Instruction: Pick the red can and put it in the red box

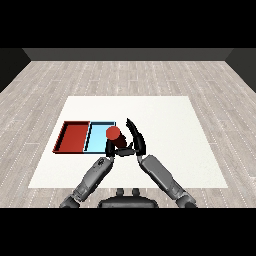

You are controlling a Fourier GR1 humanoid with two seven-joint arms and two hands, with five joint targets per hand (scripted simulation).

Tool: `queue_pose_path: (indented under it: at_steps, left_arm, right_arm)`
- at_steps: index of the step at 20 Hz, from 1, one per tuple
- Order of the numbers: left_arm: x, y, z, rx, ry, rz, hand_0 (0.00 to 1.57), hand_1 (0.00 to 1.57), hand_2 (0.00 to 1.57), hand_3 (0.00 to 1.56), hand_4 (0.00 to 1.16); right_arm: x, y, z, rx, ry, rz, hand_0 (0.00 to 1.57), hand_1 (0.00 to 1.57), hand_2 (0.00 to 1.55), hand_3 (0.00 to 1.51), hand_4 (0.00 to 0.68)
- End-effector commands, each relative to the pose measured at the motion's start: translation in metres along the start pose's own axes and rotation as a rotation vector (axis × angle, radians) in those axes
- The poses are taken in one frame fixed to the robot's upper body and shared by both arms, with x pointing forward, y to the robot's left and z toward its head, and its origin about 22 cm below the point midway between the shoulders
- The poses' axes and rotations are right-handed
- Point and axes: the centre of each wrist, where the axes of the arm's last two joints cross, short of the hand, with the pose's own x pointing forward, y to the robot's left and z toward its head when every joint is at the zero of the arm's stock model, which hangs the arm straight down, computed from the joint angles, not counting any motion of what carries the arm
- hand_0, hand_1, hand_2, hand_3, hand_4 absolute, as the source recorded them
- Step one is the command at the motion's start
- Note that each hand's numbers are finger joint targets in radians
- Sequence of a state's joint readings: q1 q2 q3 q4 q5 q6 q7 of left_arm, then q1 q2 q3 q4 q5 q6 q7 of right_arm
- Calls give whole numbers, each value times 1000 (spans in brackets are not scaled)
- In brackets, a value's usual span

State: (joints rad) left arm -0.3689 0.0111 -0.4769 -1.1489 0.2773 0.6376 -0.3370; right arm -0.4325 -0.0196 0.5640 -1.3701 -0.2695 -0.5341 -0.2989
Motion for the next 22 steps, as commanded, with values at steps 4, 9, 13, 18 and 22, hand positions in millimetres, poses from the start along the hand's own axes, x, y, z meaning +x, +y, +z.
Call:
queue_pose_path:
  at_steps: [4,9,13,18,22]
  left_arm:
    - [3,18,15,47,-9,-32,1571,1571,1571,1486,1129]
    - [6,35,6,70,-36,-95,1571,1571,1571,1483,1140]
    - [15,78,-24,119,-89,-231,1571,1571,1571,1471,1125]
    - [26,163,-37,211,-57,-366,1571,1571,1560,1467,1115]
    - [29,203,-65,295,0,-423,1571,1571,1555,1462,1091]
  right_arm:
    - [35,-57,-2,-94,-85,-8,0,0,0,0,0]
    - [53,-91,8,-132,-128,6,0,0,0,0,0]
    - [50,-125,49,-199,-98,45,0,0,0,0,0]
    - [31,-157,83,-281,-23,111,0,0,0,0,0]
    - [36,-177,72,-307,-5,149,0,0,0,0,0]
